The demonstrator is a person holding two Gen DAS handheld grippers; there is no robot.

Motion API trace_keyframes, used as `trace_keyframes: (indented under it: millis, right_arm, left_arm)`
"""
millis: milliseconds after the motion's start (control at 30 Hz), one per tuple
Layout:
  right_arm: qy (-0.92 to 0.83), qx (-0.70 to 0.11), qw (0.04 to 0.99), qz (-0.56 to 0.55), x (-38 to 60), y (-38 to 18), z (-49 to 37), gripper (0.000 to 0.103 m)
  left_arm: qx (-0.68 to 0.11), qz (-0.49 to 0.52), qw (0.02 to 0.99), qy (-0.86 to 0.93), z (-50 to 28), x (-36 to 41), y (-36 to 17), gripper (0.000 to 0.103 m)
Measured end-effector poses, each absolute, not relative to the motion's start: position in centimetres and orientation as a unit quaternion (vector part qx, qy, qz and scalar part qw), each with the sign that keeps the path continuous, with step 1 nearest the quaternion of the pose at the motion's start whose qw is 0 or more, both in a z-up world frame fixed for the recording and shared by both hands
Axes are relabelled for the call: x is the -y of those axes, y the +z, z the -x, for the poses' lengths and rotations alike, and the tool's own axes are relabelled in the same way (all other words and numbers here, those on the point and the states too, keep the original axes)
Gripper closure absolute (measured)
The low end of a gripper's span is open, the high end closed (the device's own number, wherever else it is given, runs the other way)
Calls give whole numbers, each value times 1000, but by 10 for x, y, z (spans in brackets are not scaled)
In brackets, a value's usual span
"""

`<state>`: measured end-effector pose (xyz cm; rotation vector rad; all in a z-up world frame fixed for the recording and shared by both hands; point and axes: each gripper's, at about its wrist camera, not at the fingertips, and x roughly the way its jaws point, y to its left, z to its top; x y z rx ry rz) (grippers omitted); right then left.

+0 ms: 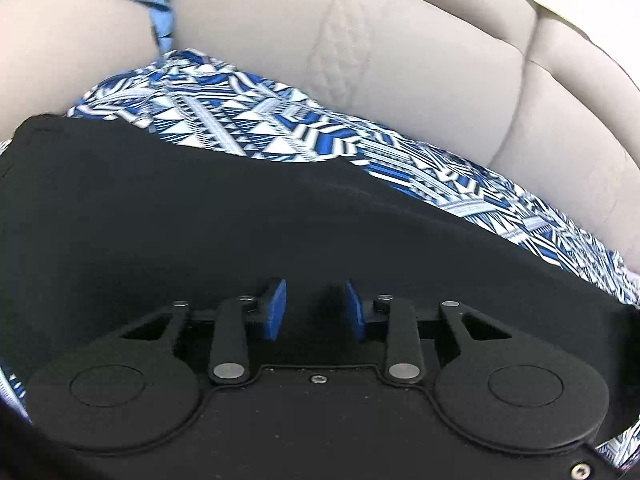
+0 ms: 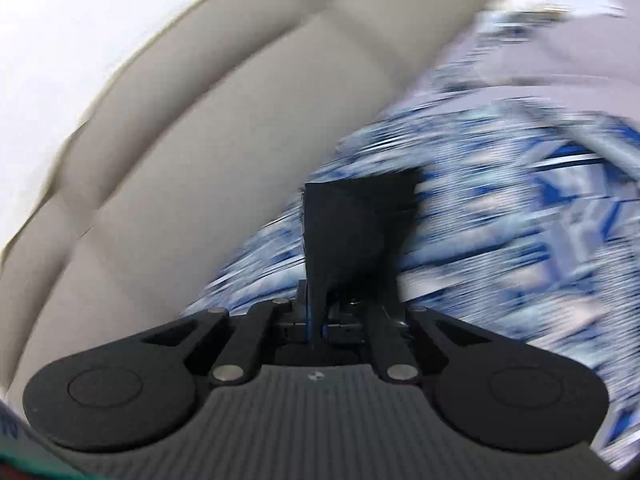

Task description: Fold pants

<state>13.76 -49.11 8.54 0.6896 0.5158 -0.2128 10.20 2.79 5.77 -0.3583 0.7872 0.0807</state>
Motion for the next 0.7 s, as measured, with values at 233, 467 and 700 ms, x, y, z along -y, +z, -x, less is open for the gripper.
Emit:
trace_keyframes:
  millis: [233, 467, 700]
  right_arm:
    - [180, -367, 899, -154, 267, 67, -160, 96]
    - [258, -377, 889, -7, 180, 44, -118, 80]
    - [331, -346, 877, 44, 182, 55, -79, 30]
  left_arm:
    - [-379, 200, 902, 49, -87, -66, 59, 73]
    - [-380, 197, 902, 62, -75, -84, 57, 65]
    - [-375, 190, 906, 53, -69, -89, 60, 63]
